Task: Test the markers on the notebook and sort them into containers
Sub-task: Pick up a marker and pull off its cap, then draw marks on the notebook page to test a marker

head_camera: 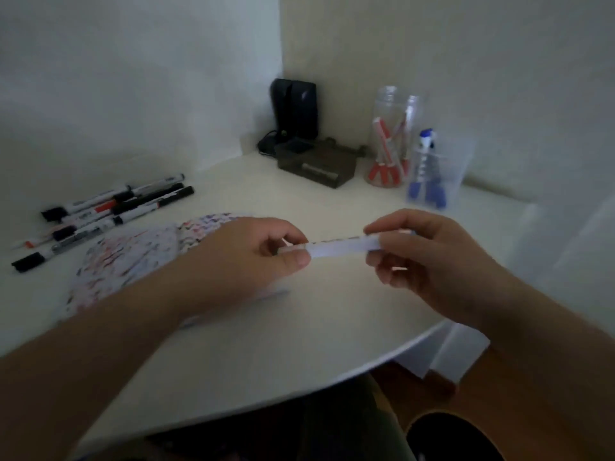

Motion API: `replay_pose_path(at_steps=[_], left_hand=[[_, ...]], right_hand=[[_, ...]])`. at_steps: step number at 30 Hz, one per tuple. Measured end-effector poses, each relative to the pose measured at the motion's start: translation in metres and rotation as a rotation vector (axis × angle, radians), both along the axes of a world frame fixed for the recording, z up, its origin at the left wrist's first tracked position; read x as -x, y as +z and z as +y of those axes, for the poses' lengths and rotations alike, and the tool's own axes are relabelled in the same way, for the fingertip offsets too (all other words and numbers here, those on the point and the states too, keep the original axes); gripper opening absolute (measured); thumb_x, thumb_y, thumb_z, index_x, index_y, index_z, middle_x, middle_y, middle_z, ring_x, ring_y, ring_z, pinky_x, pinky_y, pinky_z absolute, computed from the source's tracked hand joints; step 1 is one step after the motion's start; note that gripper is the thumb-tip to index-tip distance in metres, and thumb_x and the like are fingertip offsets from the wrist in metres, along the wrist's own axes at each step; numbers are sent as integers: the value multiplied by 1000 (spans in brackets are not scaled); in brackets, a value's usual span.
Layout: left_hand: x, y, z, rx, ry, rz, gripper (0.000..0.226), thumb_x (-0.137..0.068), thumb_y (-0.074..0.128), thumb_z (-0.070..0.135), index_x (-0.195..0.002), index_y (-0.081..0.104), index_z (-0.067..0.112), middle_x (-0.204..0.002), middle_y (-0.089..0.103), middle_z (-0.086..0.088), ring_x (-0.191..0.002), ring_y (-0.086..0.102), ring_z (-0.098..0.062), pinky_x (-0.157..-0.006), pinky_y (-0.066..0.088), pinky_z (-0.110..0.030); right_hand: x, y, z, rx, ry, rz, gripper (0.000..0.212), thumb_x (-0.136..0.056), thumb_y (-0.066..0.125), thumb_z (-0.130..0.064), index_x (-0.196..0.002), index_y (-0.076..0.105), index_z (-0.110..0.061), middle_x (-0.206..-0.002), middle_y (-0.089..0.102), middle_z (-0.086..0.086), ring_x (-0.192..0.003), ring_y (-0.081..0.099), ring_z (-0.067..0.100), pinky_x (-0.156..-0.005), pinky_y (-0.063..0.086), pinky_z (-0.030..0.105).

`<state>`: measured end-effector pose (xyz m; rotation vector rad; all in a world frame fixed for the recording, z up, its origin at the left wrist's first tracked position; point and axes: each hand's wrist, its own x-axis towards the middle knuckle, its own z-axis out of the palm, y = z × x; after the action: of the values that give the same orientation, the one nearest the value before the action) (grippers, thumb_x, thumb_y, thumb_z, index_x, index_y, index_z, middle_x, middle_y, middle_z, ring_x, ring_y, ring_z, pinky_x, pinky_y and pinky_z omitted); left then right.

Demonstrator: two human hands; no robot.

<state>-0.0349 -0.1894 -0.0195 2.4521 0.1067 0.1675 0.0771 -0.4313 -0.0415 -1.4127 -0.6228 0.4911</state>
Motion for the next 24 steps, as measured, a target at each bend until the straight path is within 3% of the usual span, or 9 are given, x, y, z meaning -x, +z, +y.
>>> replay_pose_path(at_steps=[3, 6, 9, 12, 16, 18, 20, 22, 24], left_hand=[[22, -12, -82, -71, -179, -139, 13, -87, 71, 49, -94, 73, 38, -80, 70, 21, -74, 65, 3, -62, 41, -12], [32, -50, -159, -134, -411, -139, 22, -88, 66, 54, -95, 71, 34, -85, 69, 18, -79, 63, 3, -68, 44, -11], [16, -113, -216, -174, -564, 161, 24, -95, 55, 55, -101, 66, 34, -87, 61, 10, -82, 58, -6, -70, 50, -25], [-12, -185, -252, -161, -612, 437, 19, -100, 53, 47, -98, 67, 35, -82, 60, 4, -73, 58, -13, -65, 51, -36], [-34, -255, -279, -191, -579, 601, 17, -102, 55, 35, -112, 69, 40, -88, 65, 11, -73, 64, -13, -66, 56, -35], [-42, -269, -282, -174, -543, 627, 22, -102, 55, 33, -120, 67, 39, -95, 68, 8, -78, 69, -18, -69, 59, -39], [-47, -272, -281, -191, -510, 601, 38, -102, 55, 35, -140, 58, 38, -120, 66, 6, -97, 69, -17, -78, 59, -34], [-49, -264, -276, -258, -464, 517, 51, -102, 54, 40, -152, 44, 36, -143, 51, 6, -126, 56, -17, -98, 52, -31], [-43, -230, -271, -187, -495, 488, 52, -101, 55, 42, -152, 42, 39, -147, 47, 13, -132, 50, -11, -107, 46, -30]], right_hand=[[37, -28, -99, -60, -142, 49, 13, -75, 82, -23, -82, 78, -12, -69, 66, 24, -57, 57, 26, -49, 47, 23], [76, -85, -187, 87, -173, 202, 52, -54, 99, -45, -80, 74, -7, -67, 64, 26, -54, 57, 22, -49, 46, 21], [105, -160, -243, 212, -235, 491, 46, -59, 97, -34, -86, 74, -6, -77, 66, 26, -62, 59, 28, -55, 46, 29], [119, -229, -268, 356, -331, 601, 38, -77, 89, -25, -100, 69, -1, -81, 66, 23, -69, 58, 28, -62, 47, 35], [120, -285, -276, 641, -394, 388, 8, -87, 76, -26, -92, 71, -23, -81, 70, 3, -67, 63, 20, -67, 51, 40], [110, -296, -277, 725, -436, 309, 6, -88, 73, -29, -92, 70, -33, -86, 73, -2, -74, 70, 17, -69, 58, 41], [97, -300, -281, 813, -433, 212, 16, -90, 71, -33, -105, 68, -39, -102, 74, -10, -85, 70, 5, -71, 59, 29], [86, -299, -288, 946, -389, 109, 46, -91, 71, -40, -135, 58, -37, -133, 63, -13, -111, 64, 4, -84, 50, 15], [75, -293, -293, 1066, -379, -30, 55, -94, 70, -39, -146, 52, -27, -142, 56, -10, -130, 55, 13, -100, 43, 20]])
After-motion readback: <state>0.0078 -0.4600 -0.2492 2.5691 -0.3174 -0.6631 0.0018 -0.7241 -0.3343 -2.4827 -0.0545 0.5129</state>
